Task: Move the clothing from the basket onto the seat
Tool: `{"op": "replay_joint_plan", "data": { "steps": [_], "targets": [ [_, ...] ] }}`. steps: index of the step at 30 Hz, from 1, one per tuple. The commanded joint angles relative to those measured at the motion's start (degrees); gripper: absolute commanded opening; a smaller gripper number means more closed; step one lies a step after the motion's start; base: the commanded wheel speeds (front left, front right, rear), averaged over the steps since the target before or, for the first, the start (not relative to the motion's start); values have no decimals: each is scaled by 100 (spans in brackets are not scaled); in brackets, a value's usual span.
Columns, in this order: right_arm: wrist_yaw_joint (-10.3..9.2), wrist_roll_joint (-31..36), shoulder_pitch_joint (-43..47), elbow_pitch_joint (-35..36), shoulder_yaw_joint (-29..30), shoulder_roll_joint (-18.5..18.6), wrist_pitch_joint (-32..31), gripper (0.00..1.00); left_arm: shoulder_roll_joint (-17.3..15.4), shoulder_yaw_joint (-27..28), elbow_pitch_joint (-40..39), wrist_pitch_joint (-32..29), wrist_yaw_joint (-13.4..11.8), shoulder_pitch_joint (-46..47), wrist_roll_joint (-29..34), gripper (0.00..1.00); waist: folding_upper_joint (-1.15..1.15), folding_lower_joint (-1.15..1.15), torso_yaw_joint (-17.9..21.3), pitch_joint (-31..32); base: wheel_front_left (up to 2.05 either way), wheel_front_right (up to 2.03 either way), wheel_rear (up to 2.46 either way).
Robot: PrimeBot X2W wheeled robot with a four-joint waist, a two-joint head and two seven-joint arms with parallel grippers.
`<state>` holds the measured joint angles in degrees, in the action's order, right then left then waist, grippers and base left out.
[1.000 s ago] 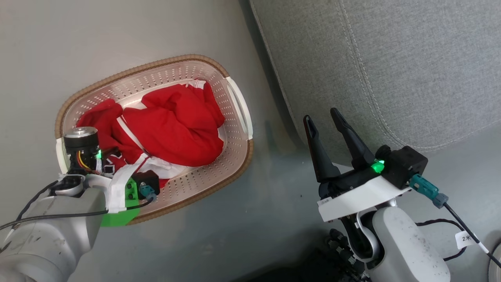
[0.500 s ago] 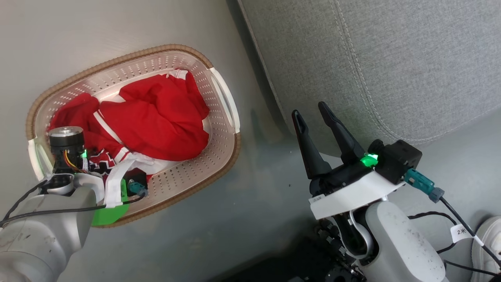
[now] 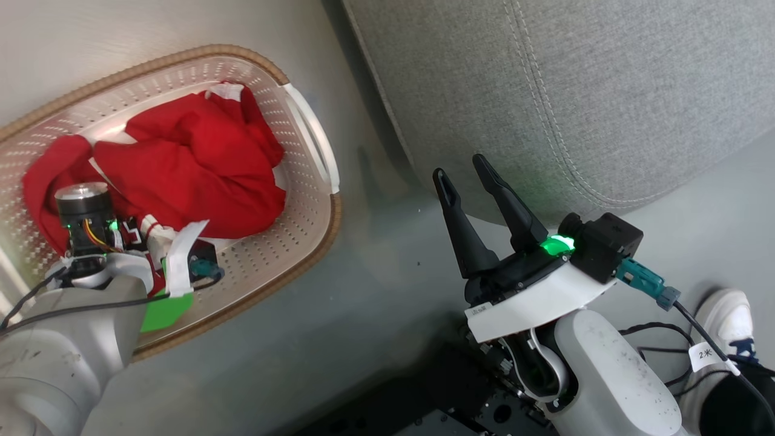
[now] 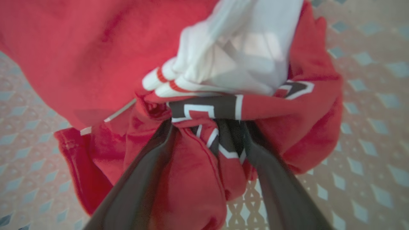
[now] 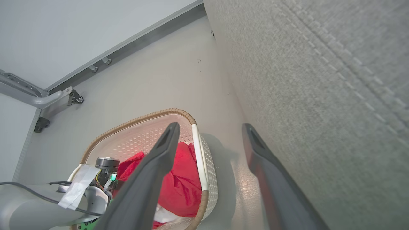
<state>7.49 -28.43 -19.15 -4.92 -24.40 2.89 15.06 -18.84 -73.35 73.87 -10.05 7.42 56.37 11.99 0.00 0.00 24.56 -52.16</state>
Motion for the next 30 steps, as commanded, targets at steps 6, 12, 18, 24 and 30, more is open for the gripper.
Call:
{"op": "replay_joint_plan", "data": {
  "steps": [6,12,18,24,30],
  "targets": [
    [0,-95,-13,88,-18,-1,18,100,-115,-2,0,-344,2,205,-212,100,0,0,172,-228,0,0,0],
    [0,-40,49,214,52,0,18,100,-77,-1,6,-869,3,199,-520,100,0,0,104,-357,0,0,0],
    [0,-24,122,312,123,0,18,100,23,-3,14,-1168,5,170,-706,100,0,0,62,-423,0,0,0],
    [0,-20,122,359,169,-1,18,100,105,-2,9,-1406,11,204,-1046,0,0,0,27,-465,0,0,0],
    [0,-28,-59,364,139,0,18,100,95,-2,7,-1400,11,260,-1092,0,0,0,35,-399,0,0,0]
  ]
}}
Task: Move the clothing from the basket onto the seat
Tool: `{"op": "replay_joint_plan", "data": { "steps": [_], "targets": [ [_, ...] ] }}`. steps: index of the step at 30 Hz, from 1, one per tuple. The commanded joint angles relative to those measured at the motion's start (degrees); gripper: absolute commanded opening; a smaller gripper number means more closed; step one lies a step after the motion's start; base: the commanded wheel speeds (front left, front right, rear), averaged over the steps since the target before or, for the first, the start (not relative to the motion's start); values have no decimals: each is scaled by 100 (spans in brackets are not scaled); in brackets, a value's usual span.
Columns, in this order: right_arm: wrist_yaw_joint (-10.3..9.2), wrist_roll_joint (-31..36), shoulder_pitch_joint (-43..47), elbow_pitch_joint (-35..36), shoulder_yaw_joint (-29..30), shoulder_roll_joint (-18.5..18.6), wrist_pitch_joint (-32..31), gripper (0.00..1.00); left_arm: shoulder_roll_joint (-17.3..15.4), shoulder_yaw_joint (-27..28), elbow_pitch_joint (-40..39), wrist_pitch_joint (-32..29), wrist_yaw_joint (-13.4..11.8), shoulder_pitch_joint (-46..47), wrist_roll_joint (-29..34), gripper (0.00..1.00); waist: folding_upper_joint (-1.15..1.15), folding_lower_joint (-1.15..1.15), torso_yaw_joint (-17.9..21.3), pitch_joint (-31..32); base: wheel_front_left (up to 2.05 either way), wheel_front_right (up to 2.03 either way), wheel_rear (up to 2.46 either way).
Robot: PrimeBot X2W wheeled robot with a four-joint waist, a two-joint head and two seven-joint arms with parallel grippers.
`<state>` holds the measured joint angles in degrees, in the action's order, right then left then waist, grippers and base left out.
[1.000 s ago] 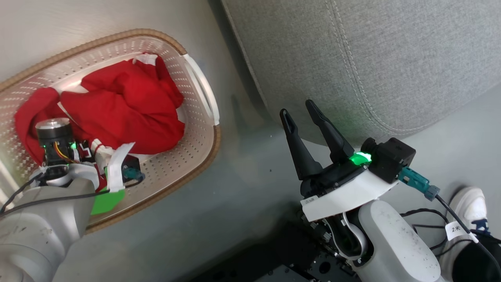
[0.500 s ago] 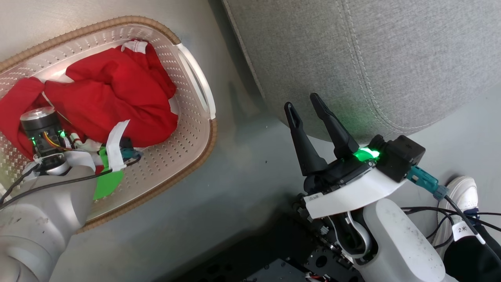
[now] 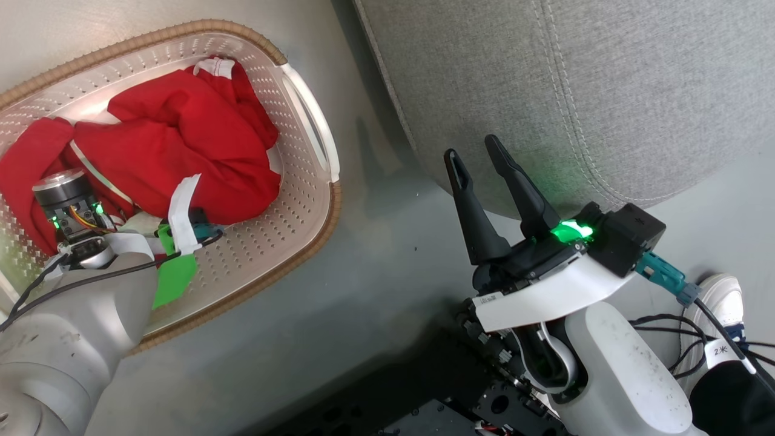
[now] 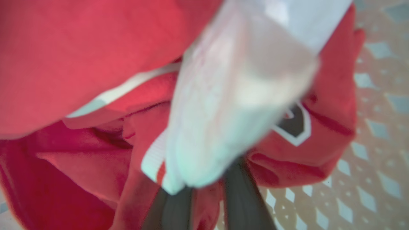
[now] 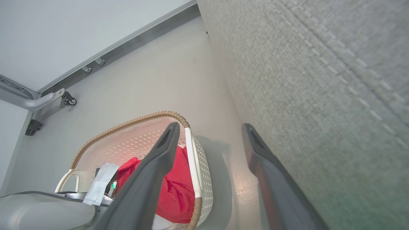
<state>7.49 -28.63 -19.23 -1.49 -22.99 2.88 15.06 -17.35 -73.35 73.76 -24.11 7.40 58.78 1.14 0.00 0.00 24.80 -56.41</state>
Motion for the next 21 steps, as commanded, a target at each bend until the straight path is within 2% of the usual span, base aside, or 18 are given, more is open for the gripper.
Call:
{"op": "replay_joint_plan", "data": {
  "steps": [1,4,9,21],
  "targets": [
    [0,-2,-83,14,-6,1,18,100,-62,-2,16,41,13,31,-28,0,0,0,17,46,0,0,0],
    [0,23,-199,-24,-33,1,18,100,-73,-2,13,97,12,46,-17,0,0,0,33,137,0,0,0],
    [0,234,-234,-158,90,3,18,100,171,-1,-52,294,3,-60,-57,0,0,0,-187,548,0,0,0],
    [0,783,110,-567,435,10,18,100,603,-1,-267,920,3,-352,-551,0,0,0,-865,2059,0,0,0]
  ]
}}
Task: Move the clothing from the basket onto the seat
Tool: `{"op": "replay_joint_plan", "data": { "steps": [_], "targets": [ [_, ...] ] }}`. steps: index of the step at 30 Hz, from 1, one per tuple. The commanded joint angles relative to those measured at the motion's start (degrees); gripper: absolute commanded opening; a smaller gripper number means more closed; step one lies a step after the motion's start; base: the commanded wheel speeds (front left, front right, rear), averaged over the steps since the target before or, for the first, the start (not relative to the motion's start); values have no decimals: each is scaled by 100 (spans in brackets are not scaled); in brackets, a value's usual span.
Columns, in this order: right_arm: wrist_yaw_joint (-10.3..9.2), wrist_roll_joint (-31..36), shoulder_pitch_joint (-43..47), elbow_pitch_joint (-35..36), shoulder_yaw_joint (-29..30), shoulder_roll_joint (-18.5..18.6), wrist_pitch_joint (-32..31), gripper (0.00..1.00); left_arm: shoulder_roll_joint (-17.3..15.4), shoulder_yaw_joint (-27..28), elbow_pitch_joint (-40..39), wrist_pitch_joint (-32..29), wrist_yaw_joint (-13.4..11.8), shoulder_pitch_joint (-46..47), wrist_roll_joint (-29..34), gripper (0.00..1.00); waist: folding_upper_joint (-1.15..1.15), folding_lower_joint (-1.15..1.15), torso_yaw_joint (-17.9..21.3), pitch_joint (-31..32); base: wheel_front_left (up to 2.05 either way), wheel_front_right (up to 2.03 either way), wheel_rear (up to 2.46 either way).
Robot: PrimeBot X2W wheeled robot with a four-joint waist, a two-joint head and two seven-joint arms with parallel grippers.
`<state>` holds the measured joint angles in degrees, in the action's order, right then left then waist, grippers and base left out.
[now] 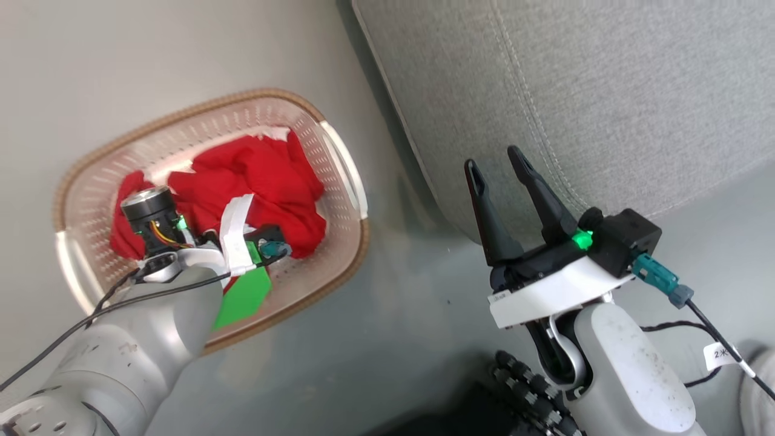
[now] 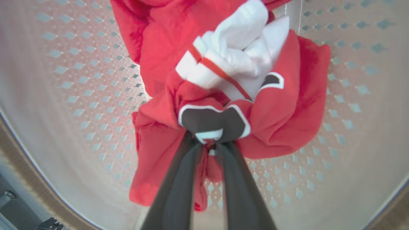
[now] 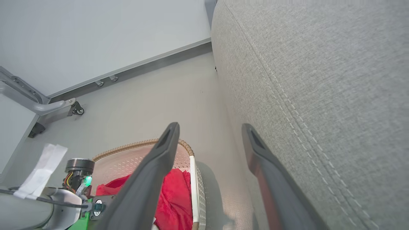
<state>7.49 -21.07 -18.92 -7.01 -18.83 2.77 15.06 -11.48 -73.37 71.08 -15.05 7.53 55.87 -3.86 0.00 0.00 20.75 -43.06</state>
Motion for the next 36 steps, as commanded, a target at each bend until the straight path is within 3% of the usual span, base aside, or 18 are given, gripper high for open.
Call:
{"op": "replay_joint_plan", "data": {
  "steps": [1,14,26,29,36],
  "targets": [
    [0,78,147,-62,69,22,18,100,47,0,-42,91,-10,-116,-83,0,0,0,-532,903,0,0,0],
    [0,445,833,-360,392,22,18,100,42,256,-220,1504,-29,-324,-1486,0,0,0,-1202,2449,0,0,0],
    [0,629,1374,-442,574,21,18,100,272,1166,-390,2957,-701,-942,-2374,0,0,0,-1650,3476,0,0,0],
    [0,655,1508,-426,608,20,18,100,235,1443,-836,3031,-889,-1100,-2525,0,0,0,-1721,3691,0,0,0],
    [0,725,1765,-344,666,19,18,100,-256,2760,-3440,3026,-1417,-2068,-2377,0,0,0,-1805,4086,0,0,0]
  ]
}}
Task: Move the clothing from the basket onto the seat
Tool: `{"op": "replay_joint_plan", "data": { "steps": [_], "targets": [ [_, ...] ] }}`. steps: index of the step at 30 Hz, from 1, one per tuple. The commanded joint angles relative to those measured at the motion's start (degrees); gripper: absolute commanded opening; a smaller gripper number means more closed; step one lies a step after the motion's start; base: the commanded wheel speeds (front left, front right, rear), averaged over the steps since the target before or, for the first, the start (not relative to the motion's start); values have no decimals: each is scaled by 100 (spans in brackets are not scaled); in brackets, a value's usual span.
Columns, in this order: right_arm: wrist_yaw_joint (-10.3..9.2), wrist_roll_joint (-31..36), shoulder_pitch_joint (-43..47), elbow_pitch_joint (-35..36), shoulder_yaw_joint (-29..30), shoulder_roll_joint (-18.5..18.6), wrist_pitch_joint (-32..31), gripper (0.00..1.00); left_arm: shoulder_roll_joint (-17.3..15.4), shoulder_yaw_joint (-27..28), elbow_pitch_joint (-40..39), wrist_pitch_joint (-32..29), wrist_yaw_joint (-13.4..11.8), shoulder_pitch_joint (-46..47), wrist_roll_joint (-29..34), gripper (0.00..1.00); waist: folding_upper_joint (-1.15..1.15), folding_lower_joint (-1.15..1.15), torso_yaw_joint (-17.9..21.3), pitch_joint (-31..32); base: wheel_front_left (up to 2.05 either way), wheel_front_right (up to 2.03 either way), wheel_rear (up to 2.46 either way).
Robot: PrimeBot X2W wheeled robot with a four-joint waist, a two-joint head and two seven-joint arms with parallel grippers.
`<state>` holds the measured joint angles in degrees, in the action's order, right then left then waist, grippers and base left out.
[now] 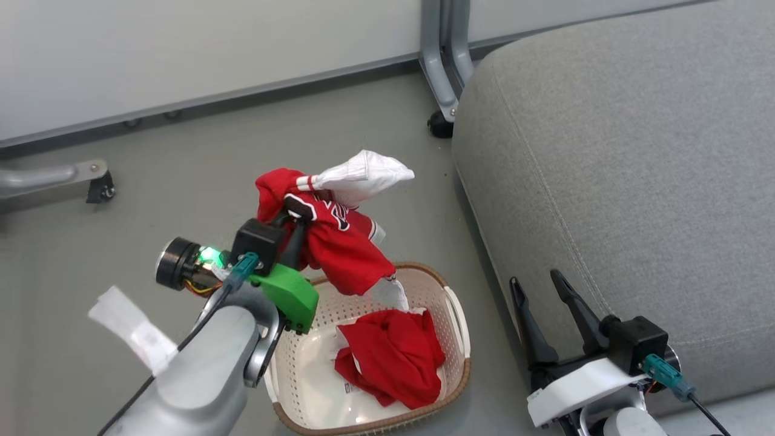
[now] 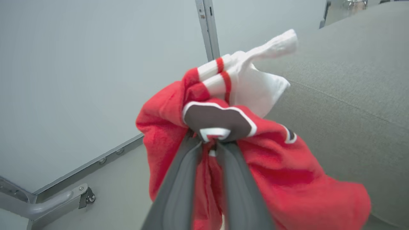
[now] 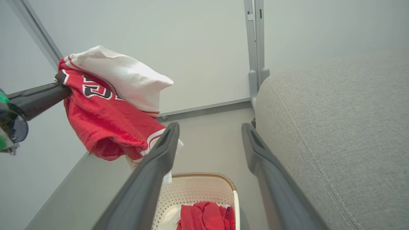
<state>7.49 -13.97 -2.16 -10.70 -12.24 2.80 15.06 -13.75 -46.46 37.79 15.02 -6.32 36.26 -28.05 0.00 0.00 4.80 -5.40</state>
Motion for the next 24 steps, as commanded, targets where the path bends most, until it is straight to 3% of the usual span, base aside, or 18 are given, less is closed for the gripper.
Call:
{"op": "replay_joint_plan", "data": {
  "steps": [1,7,12,18,24],
  "targets": [
    [0,18,117,36,13,17,18,100,-55,240,-423,19,-58,-259,99,0,0,0,-214,350,0,0,0],
    [0,110,203,147,-25,17,18,100,54,1550,-2239,19,4,-1288,487,0,0,0,-197,461,0,0,0],
    [0,148,225,287,-85,32,18,100,496,2460,-3234,14,361,-1900,873,0,0,0,-158,499,0,0,0],
    [0,159,313,453,-212,106,18,100,951,3191,-3866,13,984,-2265,1074,0,0,0,-110,499,0,0,0],
    [0,90,343,524,-291,134,18,100,1078,3375,-4108,14,1258,-2435,973,0,0,0,-52,520,0,0,0]
  ]
}}
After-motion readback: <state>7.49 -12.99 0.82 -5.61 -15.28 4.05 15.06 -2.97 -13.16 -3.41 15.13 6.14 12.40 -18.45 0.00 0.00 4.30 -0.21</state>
